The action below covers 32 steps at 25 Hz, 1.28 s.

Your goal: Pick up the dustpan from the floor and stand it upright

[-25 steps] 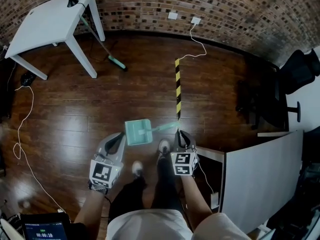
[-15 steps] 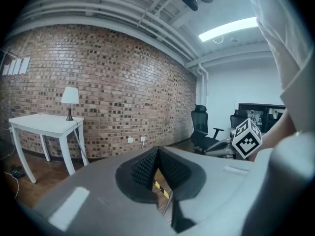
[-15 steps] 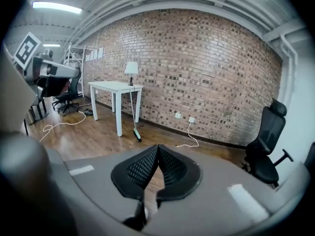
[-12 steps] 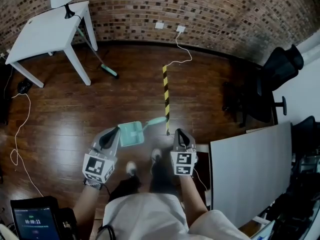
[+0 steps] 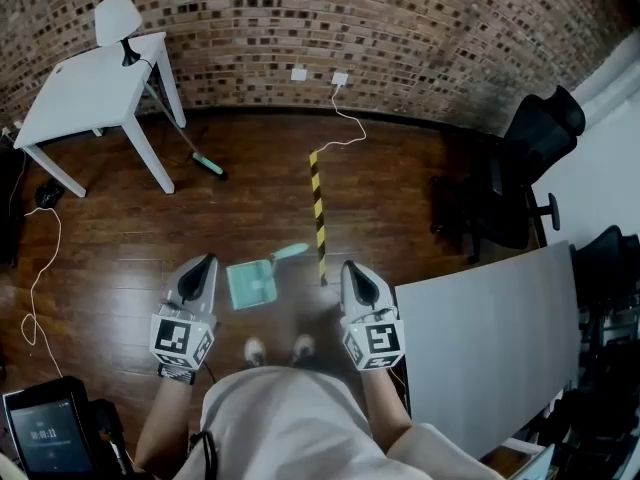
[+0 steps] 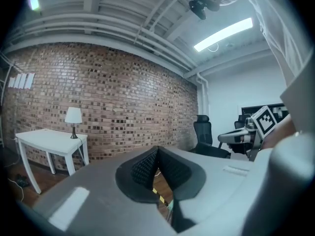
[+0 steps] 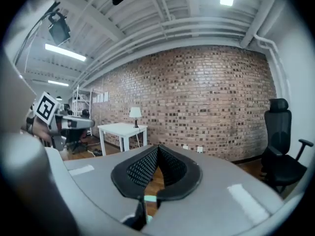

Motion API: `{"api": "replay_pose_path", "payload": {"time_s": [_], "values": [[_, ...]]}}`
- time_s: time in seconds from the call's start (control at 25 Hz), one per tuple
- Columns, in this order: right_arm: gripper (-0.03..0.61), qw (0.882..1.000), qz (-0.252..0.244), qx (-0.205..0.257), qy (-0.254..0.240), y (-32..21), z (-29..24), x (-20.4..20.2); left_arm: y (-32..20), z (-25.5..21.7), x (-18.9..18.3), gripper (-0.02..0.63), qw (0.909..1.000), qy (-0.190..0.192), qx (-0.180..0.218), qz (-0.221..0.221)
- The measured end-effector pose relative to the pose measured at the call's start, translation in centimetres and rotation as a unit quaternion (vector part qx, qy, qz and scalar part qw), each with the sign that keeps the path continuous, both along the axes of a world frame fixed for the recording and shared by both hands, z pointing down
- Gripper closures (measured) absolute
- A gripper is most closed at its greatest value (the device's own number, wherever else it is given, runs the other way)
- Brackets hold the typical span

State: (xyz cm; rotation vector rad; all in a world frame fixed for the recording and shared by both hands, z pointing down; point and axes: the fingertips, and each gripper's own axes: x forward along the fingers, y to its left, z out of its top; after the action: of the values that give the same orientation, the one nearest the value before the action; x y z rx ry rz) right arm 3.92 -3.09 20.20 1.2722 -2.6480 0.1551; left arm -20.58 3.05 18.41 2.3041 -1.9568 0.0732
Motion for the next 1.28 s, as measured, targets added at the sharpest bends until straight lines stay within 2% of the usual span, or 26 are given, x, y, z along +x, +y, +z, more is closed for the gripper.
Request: {"api": "replay_pose_path", "payload": {"time_s": [0.24,0.32,0.44,0.56,0.68,0.8,1.12,1.2,1.28], "values": [[0.566,0.999,-0.028,0.024,-0.03,-0.5,-5.5,0.7,0.3,-3.2,1.4,0.614,0.9994,-0.006,0.022,-0.026],[0.566,0.998,-0.028,0.046,-0.043,-1.1,-7.5,1.2,-0.1,-4.8,1.8,0.614,0.9988,-0.008,0.038,-0.029],[0.566,0.994,-0.024,0.093,-0.058,-1.2,-10.2,1.9,-0.4,-7.0,2.6,0.614,0.9972,-0.023,0.069,-0.016],[0.566,0.993,-0.018,0.096,-0.064,-0.9,-11.0,2.5,-0.4,-8.3,3.1,0.614,0.9954,-0.043,0.086,-0.003],[0.566,0.994,-0.01,0.087,-0.064,-0.4,-10.8,3.0,-0.2,-8.6,2.9,0.614,0.9957,-0.04,0.084,-0.007],[0.566,0.993,0.001,0.099,-0.062,0.7,-11.1,3.7,0.9,-8.1,3.0,0.614,0.9963,-0.036,0.078,-0.005],[0.566,0.994,0.01,0.102,-0.036,4.7,-12.0,4.1,5.0,-9.4,3.6,0.614,0.9955,-0.034,0.085,0.025],[0.566,0.992,0.018,0.124,-0.018,5.6,-12.3,4.3,5.1,-8.3,3.5,0.614,0.9948,-0.046,0.081,0.042],[0.566,0.991,0.035,0.125,-0.022,6.5,-11.7,4.9,5.6,-6.2,3.0,0.614,0.9955,-0.051,0.066,0.045]]}}
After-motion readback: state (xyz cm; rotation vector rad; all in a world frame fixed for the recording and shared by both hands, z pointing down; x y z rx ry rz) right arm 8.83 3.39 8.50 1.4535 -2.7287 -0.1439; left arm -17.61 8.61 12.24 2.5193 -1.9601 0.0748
